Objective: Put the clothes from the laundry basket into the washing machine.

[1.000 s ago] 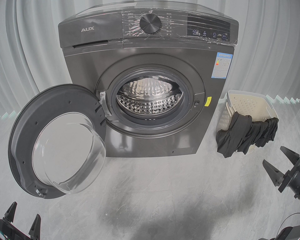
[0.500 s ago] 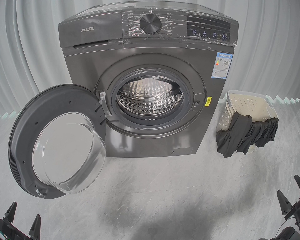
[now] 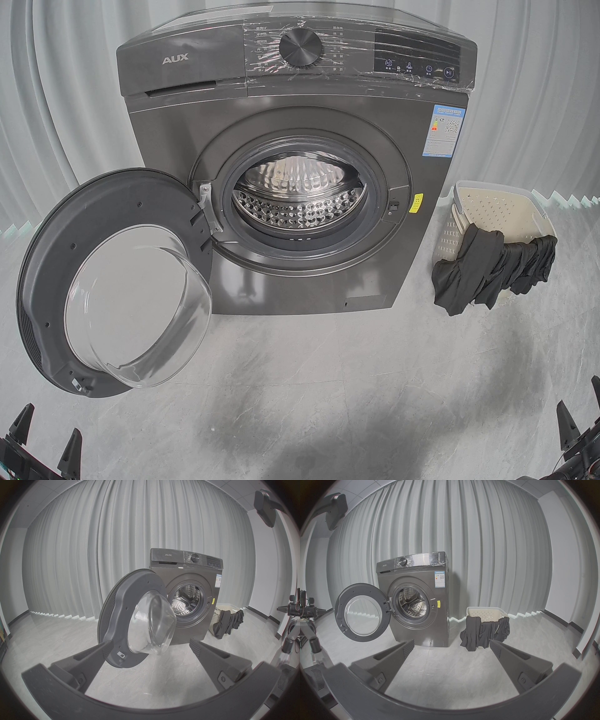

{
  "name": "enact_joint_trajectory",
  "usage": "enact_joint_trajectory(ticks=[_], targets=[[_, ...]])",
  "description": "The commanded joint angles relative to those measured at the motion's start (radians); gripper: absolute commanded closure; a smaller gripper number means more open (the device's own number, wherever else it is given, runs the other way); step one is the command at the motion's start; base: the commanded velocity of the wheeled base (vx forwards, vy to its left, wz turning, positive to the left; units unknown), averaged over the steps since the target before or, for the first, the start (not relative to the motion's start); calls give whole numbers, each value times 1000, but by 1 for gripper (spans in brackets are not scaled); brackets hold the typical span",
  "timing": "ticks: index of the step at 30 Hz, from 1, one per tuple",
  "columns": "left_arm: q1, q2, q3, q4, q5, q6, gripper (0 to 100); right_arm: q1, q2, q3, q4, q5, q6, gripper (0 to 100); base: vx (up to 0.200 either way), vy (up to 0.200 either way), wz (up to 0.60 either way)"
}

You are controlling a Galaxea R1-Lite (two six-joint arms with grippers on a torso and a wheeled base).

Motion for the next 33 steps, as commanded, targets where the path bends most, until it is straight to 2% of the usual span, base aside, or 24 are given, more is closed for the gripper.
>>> enact_joint_trajectory(ticks=[1,4,7,10,14,28,33], targets=[[2,-18,16,1,0,5,0,-21,-60,18,45,-19,20,0,0,0,0],[0,-18,18,1,1,-4,0,-21,-60,18,62,-22,21,0,0,0,0],[0,-18,18,1,3,-8,0,-21,-60,18,62,-10,1,0,0,0,0],[0,-18,18,1,1,-1,0,-21,-60,18,62,-4,0,0,0,0,0],[0,-18,18,1,1,-2,0,-21,-60,18,63,22,1,0,0,-200,0],[0,-18,16,1,4,-13,0,-21,-60,18,63,21,7,0,0,-200,0],[0,-18,16,1,4,-16,0,-21,-60,18,63,19,7,0,0,0,0]])
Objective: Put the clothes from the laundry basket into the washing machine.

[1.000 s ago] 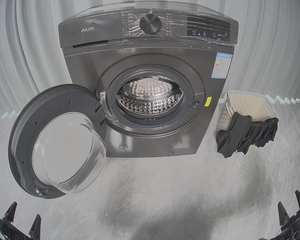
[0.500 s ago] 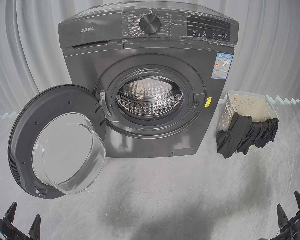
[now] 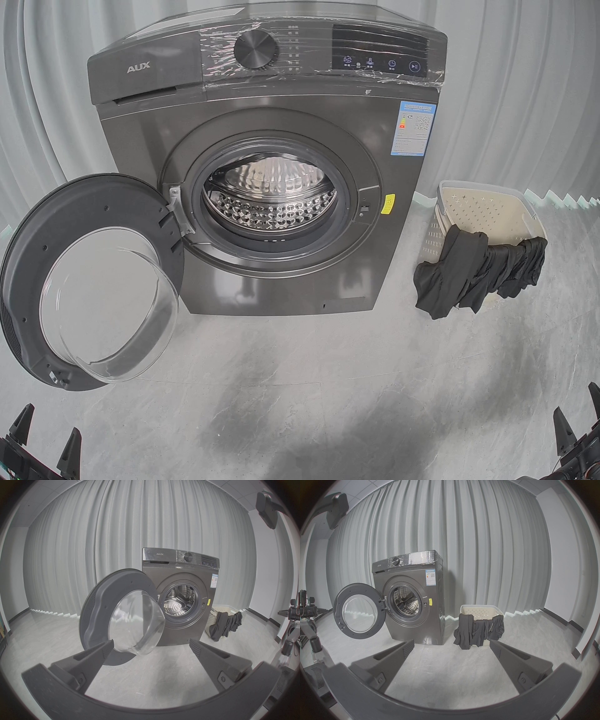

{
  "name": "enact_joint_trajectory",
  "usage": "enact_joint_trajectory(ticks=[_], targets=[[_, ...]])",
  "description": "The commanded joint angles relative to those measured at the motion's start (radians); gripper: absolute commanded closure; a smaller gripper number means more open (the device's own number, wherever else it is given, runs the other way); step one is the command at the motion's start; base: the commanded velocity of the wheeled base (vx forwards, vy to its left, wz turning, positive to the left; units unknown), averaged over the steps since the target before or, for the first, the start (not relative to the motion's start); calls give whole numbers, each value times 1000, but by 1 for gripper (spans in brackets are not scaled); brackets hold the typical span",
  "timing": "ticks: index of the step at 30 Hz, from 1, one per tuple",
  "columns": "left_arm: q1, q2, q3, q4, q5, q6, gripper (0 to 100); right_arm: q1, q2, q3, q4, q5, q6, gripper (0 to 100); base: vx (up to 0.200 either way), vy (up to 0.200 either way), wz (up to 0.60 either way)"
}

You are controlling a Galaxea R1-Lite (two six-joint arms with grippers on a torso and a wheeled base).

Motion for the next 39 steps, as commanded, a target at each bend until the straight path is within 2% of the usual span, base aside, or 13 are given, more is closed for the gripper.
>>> enact_joint_trajectory(ticks=[1,8,34,39], targets=[[0,-18,16,0,0,1,0,-1,-11,18,0,0,-1,0,0,0,0],[0,-18,16,0,-2,6,0,0,-11,18,0,-3,2,0,0,0,514],[0,-18,16,-2,-2,1,0,0,-11,18,0,-2,2,0,0,0,0],[0,-18,16,-2,0,1,0,0,-11,18,0,-2,0,0,0,-200,0]])
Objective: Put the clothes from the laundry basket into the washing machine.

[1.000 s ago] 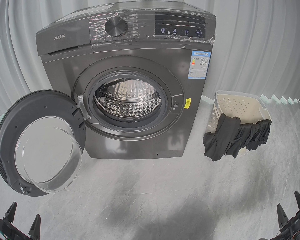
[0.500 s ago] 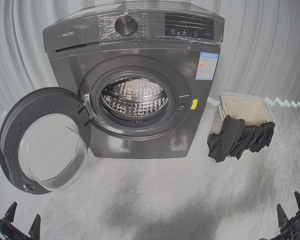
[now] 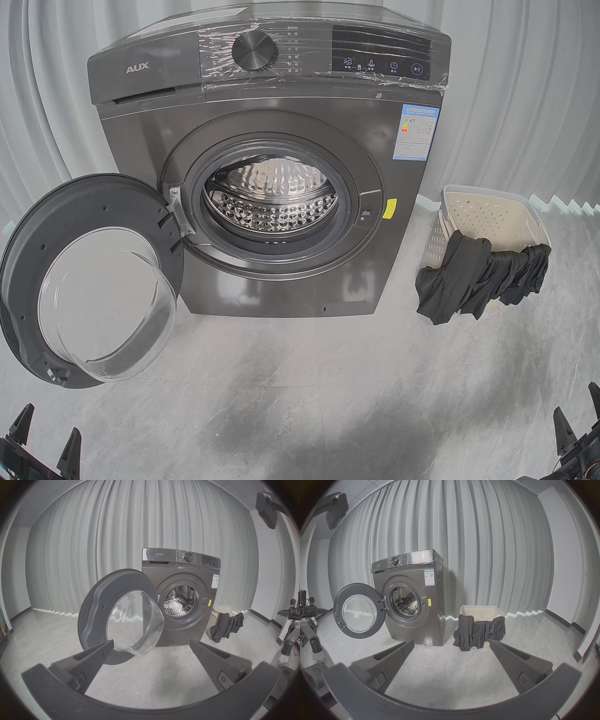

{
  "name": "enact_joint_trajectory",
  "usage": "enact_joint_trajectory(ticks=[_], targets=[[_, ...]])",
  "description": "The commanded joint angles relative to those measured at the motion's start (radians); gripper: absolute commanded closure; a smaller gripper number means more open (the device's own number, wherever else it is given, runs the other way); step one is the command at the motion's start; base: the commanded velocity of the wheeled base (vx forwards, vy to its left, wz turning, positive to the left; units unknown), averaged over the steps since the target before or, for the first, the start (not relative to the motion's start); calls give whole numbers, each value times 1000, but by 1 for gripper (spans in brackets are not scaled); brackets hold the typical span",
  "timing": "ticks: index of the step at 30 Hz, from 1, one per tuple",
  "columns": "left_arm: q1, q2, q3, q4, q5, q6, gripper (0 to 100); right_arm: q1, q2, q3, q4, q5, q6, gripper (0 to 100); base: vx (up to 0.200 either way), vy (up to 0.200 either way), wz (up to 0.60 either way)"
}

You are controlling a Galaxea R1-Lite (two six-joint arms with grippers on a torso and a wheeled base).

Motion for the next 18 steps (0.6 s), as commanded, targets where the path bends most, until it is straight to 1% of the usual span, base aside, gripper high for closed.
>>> enact_joint_trajectory(ticks=[1,4,17,18], targets=[[0,-18,16,0,0,0,0,0,-13,18,0,0,-1,0,0,-200,0],[0,-18,16,1,0,0,0,0,-13,18,0,0,0,0,0,-200,0],[0,-18,16,0,0,-2,0,0,-13,18,0,0,-1,0,0,0,0],[0,-18,16,0,0,0,0,0,-13,18,0,-1,-1,0,0,0,600]])
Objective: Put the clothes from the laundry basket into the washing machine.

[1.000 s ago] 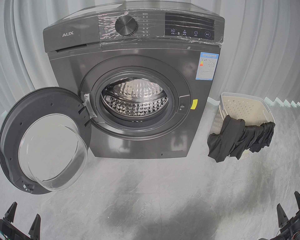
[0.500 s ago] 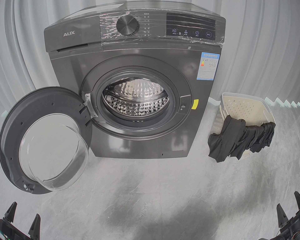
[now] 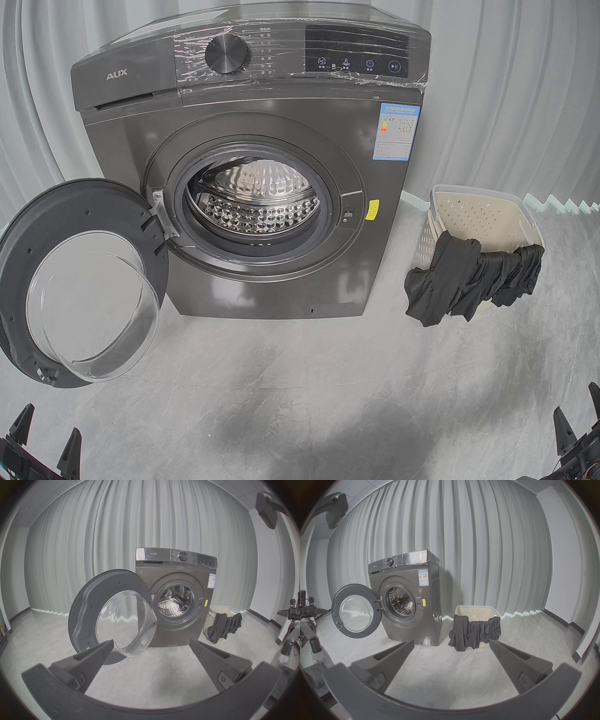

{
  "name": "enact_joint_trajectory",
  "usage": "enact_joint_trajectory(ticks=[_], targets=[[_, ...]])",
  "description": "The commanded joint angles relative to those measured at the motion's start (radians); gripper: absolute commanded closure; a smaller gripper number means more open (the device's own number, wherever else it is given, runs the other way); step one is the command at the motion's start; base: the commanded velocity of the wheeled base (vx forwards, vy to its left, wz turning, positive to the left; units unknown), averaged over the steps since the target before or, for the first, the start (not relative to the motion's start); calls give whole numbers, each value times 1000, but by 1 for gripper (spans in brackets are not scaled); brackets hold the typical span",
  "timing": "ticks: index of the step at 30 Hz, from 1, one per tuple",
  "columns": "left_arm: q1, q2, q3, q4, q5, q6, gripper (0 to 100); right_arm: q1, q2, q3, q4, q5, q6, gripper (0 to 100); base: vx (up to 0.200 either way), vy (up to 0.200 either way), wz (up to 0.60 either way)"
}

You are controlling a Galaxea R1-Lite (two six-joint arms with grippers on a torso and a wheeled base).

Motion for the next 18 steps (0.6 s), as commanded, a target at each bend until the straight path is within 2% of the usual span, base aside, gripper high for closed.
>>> enact_joint_trajectory(ticks=[1,5,16,18], targets=[[0,-18,16,0,0,0,0,1,-14,18,0,1,-1,0,0,0,600],[0,-18,16,0,2,0,0,1,-14,18,0,1,1,0,0,0,600],[0,-18,16,0,2,2,0,1,-14,18,0,1,1,0,0,0,0],[0,-18,16,0,0,2,0,1,-14,18,0,1,1,0,0,-200,0]])
